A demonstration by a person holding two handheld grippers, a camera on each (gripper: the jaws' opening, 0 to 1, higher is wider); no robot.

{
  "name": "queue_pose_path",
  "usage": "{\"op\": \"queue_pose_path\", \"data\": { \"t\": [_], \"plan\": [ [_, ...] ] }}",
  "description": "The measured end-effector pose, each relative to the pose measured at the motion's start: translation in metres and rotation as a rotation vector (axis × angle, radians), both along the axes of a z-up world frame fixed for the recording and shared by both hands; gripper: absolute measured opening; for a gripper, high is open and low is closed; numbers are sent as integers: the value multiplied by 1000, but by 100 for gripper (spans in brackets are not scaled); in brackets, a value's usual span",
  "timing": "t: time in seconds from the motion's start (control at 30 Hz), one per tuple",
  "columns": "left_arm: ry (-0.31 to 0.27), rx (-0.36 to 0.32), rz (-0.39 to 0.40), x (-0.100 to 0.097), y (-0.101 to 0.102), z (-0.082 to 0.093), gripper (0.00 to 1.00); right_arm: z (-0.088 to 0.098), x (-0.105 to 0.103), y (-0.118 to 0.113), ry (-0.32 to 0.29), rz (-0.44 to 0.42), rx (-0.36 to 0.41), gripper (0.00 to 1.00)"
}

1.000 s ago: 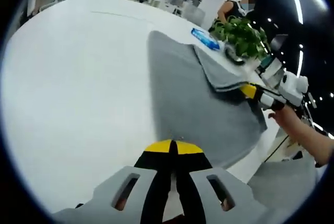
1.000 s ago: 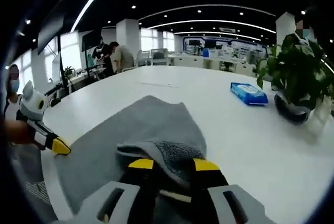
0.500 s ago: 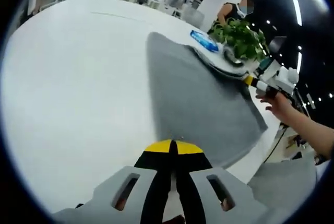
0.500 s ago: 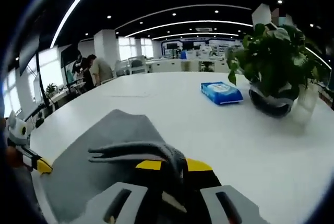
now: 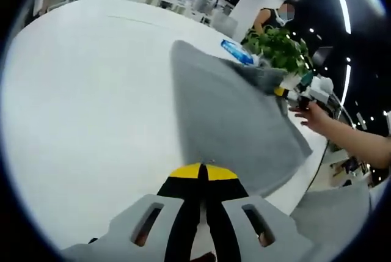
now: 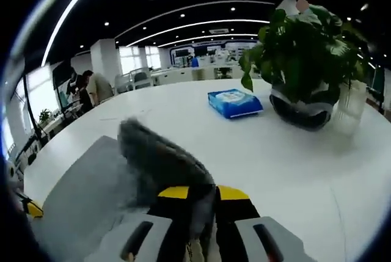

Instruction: Open the folded towel by lifting each exposed corner and separating the folded layers until the towel lies flat within the target outline without major curled edges

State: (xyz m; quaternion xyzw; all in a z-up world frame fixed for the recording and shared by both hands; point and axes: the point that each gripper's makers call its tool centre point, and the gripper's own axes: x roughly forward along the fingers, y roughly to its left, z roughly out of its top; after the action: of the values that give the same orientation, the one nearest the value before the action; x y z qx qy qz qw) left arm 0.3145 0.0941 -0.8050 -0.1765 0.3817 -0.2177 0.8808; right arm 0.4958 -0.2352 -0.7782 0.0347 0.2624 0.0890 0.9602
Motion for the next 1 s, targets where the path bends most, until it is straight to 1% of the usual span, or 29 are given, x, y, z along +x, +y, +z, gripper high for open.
{"op": "queue_pose_path", "data": {
  "t": [0.1,0.17,0.27,0.37,0.43,0.47,0.5,0.57,0.6,0.67,0.73,0.83,1.0],
  "plan": [
    [-7,-4,0,0,0,0,0,-7,11,-14,6,-21,-20,11],
    [-7,-16,6,0,0,0,0,-10,17,-22,7,-36,-11,11],
    [-9,-21,7,1,0,0,0,-12,18,-28,9,-46,-10,11],
    [-20,-21,7,1,-1,0,0,-16,13,-31,25,-43,-12,11],
    [-26,-14,4,1,-1,1,0,-15,5,-33,31,-45,-5,11],
    [-32,-8,-1,1,-1,1,0,-12,0,-33,24,-59,23,12],
    [-36,-3,-4,1,-1,1,0,-10,-3,-34,22,-67,36,13],
    [-45,7,-11,1,-2,1,0,-8,-10,-35,25,-71,40,14],
    [-47,8,-11,1,-2,1,0,-4,-23,-32,29,-73,44,15],
    [-47,11,-9,1,-2,1,0,0,-37,-31,31,-82,50,15],
    [-46,22,-13,1,-3,1,0,4,-52,-27,32,-85,72,15],
    [-49,46,-26,1,-4,1,0,3,-71,-18,51,-76,93,15],
    [-57,68,-39,0,-3,1,1,-8,-94,-1,89,-53,114,15]
  ]
}}
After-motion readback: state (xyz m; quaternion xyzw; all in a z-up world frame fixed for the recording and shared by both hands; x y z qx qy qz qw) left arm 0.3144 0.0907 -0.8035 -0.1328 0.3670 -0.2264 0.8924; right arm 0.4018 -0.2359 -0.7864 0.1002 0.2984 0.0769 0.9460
